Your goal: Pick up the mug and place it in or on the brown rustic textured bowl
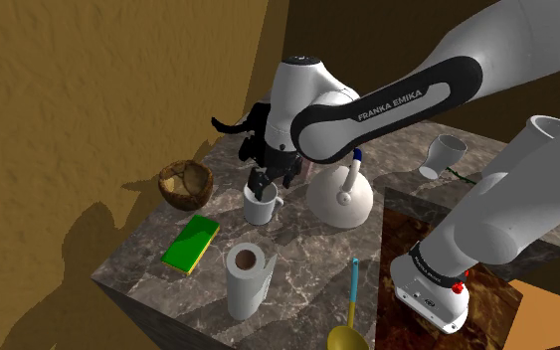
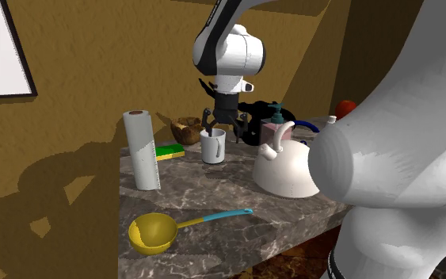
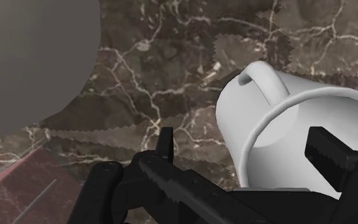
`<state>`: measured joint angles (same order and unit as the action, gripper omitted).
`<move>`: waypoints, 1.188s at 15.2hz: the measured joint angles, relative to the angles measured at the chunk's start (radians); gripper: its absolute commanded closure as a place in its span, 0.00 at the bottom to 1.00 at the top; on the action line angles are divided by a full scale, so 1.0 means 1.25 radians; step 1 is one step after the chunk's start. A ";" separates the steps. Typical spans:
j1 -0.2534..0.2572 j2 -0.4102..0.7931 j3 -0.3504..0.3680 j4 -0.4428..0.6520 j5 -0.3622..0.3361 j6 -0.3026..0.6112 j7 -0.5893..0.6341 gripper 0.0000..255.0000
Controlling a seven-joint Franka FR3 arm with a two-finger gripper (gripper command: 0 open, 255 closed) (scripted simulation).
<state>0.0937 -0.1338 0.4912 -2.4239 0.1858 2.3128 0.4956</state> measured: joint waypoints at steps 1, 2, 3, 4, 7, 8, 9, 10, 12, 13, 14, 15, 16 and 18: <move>-0.001 0.004 0.000 -0.001 -0.002 0.005 0.000 0.00; -0.001 0.006 0.001 -0.002 -0.003 0.008 0.000 0.00; -0.001 0.007 0.001 -0.002 -0.003 0.009 0.000 0.00; -0.001 0.007 0.001 -0.002 -0.003 0.010 0.000 0.00; -0.001 0.007 0.001 -0.002 -0.003 0.011 0.000 1.00; -0.001 0.008 0.001 -0.002 -0.003 0.011 0.000 1.00; -0.001 0.008 0.001 -0.002 -0.003 0.011 0.000 1.00; -0.001 0.008 0.001 -0.002 -0.003 0.011 0.000 1.00; -0.001 0.008 0.000 -0.002 -0.003 0.011 0.000 1.00; -0.001 0.008 0.000 -0.002 -0.003 0.011 0.000 1.00; -0.001 0.008 0.000 -0.002 -0.003 0.011 0.000 1.00; -0.001 0.008 0.000 -0.002 -0.003 0.011 0.000 1.00; -0.001 0.008 0.000 -0.002 -0.003 0.011 0.000 1.00; -0.001 0.005 0.000 0.000 -0.002 0.005 -0.001 1.00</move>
<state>0.0918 -0.1278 0.4907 -2.4238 0.1829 2.3190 0.4947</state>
